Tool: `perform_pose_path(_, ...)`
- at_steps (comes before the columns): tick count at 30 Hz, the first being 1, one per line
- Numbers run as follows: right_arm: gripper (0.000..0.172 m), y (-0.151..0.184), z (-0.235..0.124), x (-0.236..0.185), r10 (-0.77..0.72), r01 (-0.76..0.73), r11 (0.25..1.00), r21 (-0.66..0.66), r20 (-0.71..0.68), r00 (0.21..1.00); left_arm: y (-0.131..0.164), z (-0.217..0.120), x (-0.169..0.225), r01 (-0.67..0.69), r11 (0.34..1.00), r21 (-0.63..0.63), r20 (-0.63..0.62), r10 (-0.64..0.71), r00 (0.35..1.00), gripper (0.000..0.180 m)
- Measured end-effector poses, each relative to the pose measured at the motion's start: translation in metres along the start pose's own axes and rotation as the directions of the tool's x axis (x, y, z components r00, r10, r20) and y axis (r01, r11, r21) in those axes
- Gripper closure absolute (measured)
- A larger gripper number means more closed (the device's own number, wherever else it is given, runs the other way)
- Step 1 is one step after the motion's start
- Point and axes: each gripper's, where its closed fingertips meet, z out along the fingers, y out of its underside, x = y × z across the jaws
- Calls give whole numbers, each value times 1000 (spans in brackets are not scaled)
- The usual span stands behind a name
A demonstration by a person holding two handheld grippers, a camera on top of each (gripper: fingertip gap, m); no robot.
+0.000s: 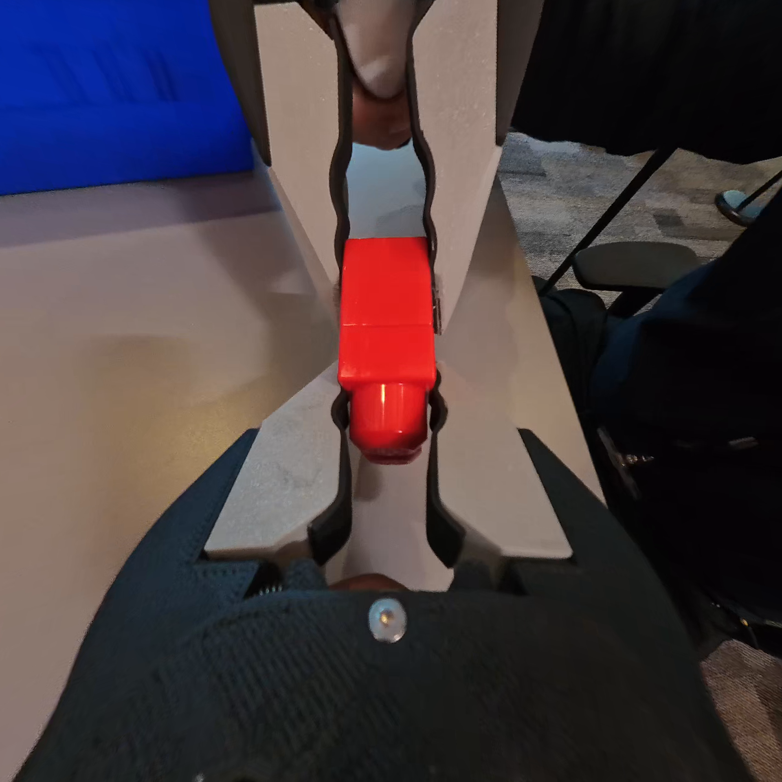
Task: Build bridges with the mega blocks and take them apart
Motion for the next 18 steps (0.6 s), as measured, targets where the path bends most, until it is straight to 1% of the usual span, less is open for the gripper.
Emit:
perform_pose_path(2, 140, -2, 0, -2, -22, 22, 999, 32, 5, 1000, -1, 0, 1, 0, 1000, 9, -10, 0, 1000, 148)
perform_pose_path(5, 140, 0, 2, -2, -67, 67, 998, 10, -23, 998, 1, 1, 1, -29, 1000, -6, 3, 29, 1000, 148)
perform_pose_path(7, 140, 0, 5, 4, -58, 58, 998, -4, -53, 997, 3, 1, -4, -14, 1000, -6, 20, 14, 1000, 148)
perform_pose_path(10, 139, -14, -2, 5, -16, 17, 998, 56, -32, 999, -9, -8, -4, 28, 996, 80, -13, -27, 1000, 147)
perform_pose_path(13, 137, -29, -19, 8, 1, 6, 989, 151, -48, 999, -11, -19, -10, 22, 994, 110, 26, -25, 999, 147)
perform_pose_path(14, 133, -30, -25, 9, 14, -5, 985, 173, -50, 999, -14, -23, -13, 39, 990, 139, 31, -43, 999, 147)
perform_pose_path(16, 131, -29, -35, 12, 46, -34, 975, 220, -50, 998, -22, -30, -11, 86, 976, 202, -24, -83, 996, 147)
perform_pose_path(18, 130, -24, -36, 9, 74, -67, 970, 235, -21, 997, -27, -34, -12, 112, 965, 238, -42, -105, 994, 147)
